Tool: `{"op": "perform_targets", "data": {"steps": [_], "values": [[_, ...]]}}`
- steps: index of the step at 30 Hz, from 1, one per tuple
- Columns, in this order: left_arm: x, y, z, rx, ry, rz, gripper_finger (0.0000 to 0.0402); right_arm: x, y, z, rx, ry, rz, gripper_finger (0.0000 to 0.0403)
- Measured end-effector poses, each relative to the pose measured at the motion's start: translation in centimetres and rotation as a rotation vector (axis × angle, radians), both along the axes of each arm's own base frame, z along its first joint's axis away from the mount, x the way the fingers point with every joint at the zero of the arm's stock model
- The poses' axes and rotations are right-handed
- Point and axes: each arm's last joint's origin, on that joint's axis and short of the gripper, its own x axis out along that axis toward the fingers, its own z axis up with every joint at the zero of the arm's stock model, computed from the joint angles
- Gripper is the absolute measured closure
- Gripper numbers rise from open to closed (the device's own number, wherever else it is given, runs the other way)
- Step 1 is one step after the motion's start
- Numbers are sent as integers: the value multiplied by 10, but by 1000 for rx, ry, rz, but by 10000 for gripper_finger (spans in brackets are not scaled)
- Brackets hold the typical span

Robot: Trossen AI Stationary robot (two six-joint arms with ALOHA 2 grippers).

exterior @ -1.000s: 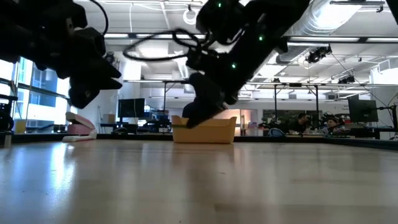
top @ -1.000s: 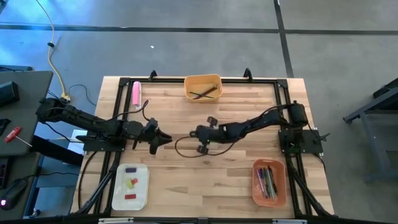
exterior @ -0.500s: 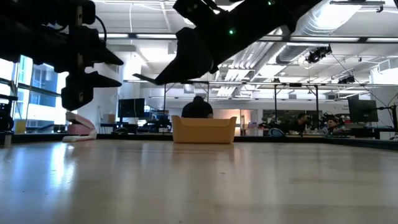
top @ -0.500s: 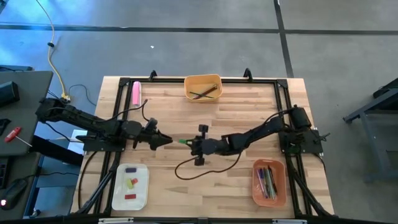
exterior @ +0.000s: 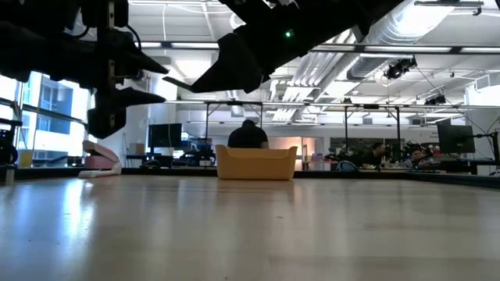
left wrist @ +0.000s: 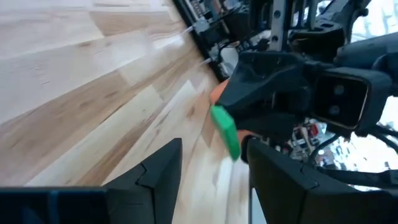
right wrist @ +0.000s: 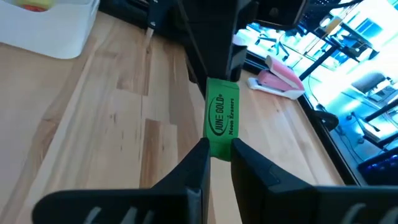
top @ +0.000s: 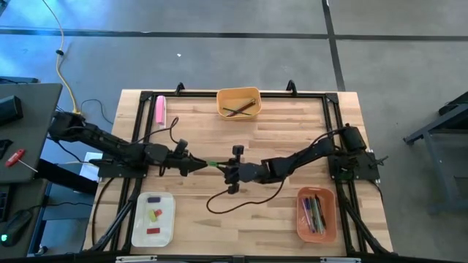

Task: Sort crayons/erasers/pens/pencils in bins
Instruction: Put the green eraser into the white bin

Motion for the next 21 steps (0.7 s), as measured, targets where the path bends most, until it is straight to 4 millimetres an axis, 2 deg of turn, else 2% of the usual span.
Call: {"op": "perform_targets", "data": {"steps": [4,11,21], "values": [[6,0,-2,11,-39,-3,229,0,0,0,-12,5,5,364],[21,-2,-3,46,-11,-34,237,0,1,0,-21,5,10,364],[27,-2,3,101,-27,-36,325,-1,4,1,-50,10,25,365]]}}
